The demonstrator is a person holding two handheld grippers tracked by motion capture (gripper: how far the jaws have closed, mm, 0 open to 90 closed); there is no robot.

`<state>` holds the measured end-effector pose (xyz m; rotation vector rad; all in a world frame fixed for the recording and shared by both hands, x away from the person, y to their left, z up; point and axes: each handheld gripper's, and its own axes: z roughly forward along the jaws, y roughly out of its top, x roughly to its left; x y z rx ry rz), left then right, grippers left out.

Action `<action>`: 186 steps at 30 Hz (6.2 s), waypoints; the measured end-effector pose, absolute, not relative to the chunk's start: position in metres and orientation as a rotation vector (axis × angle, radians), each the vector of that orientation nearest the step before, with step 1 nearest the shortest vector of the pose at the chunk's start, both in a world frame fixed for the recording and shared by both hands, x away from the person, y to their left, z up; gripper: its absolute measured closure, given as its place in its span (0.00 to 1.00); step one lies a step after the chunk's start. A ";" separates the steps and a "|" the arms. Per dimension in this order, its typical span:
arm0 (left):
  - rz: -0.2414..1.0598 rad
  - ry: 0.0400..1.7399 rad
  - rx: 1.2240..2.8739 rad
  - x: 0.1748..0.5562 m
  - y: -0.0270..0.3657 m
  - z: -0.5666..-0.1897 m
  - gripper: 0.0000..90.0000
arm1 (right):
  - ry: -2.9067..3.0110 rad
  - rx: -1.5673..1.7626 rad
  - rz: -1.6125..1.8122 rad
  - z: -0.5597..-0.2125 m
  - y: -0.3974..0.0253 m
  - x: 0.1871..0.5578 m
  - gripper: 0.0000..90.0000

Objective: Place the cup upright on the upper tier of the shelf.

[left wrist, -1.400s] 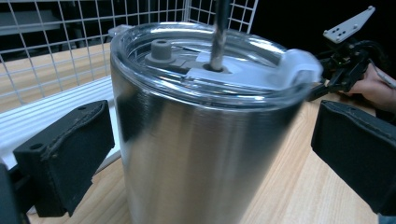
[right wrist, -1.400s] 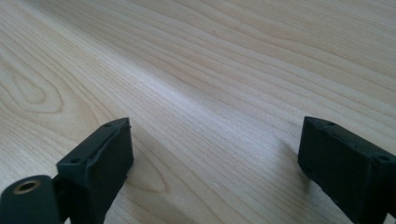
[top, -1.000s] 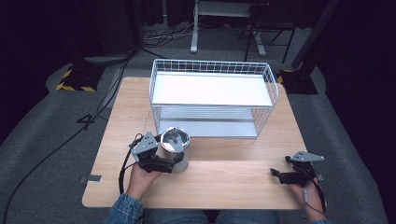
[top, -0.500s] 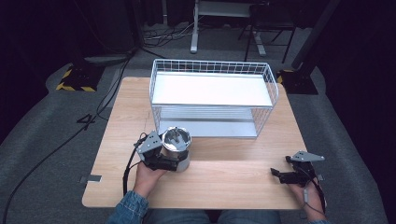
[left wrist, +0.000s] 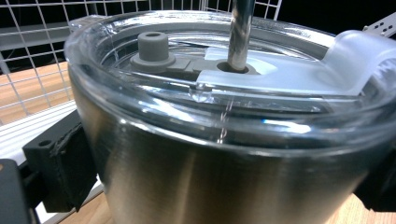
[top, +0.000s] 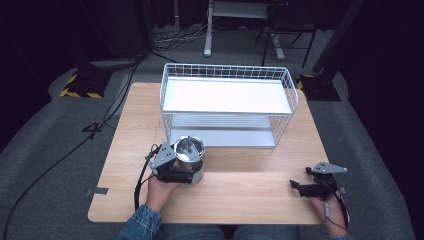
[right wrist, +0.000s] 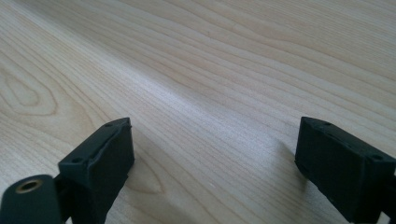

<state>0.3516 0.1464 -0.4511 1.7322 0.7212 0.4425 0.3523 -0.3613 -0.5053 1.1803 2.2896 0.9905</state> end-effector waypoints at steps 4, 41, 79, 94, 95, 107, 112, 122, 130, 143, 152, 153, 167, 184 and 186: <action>0.442 0.727 1.743 0.351 0.146 -0.449 0.03 | 2.287 1.180 0.990 -0.505 -0.361 0.352 0.14; 0.385 0.696 1.812 0.343 0.137 -0.365 0.04 | 2.289 1.202 0.985 -0.506 -0.360 0.353 0.09; 0.353 0.635 1.720 0.378 0.117 -0.251 0.04 | 2.282 1.198 0.986 -0.506 -0.359 0.353 0.12; 0.412 0.653 1.679 0.404 0.098 -0.224 0.04 | 2.283 1.200 0.987 -0.505 -0.359 0.353 0.12; 0.411 0.656 1.674 0.406 0.097 -0.222 0.04 | 2.282 1.200 0.986 -0.505 -0.359 0.353 0.12; 0.463 0.693 1.658 0.432 0.079 -0.209 0.04 | 2.282 1.198 0.985 -0.505 -0.359 0.352 0.13; 0.485 0.712 1.652 0.447 0.075 -0.207 0.04 | 2.280 1.198 0.987 -0.505 -0.359 0.352 0.13; 0.519 0.734 1.647 0.475 0.065 -0.207 0.04 | 2.283 1.196 0.994 -0.505 -0.359 0.352 0.13; 0.551 0.752 1.654 0.490 0.052 -0.212 0.04 | 2.282 1.194 0.998 -0.505 -0.359 0.352 0.15; 0.606 0.816 1.671 0.518 0.045 -0.224 0.04 | 2.286 1.180 1.006 -0.505 -0.358 0.351 0.17; 0.599 0.843 1.675 0.526 0.041 -0.229 0.04 | 2.287 1.180 1.006 -0.505 -0.358 0.351 0.17; 0.600 0.846 1.680 0.527 0.040 -0.229 0.04 | 2.288 1.180 1.007 -0.505 -0.358 0.351 0.17; 0.603 0.883 1.709 0.532 0.043 -0.234 0.04 | 2.288 1.179 1.007 -0.505 -0.358 0.351 0.17; 0.608 0.881 1.709 0.531 0.043 -0.242 0.03 | 2.287 1.176 1.005 -0.505 -0.358 0.351 0.17; 0.611 0.880 1.704 0.531 0.043 -0.243 0.03 | 2.287 1.177 1.005 -0.505 -0.358 0.351 0.17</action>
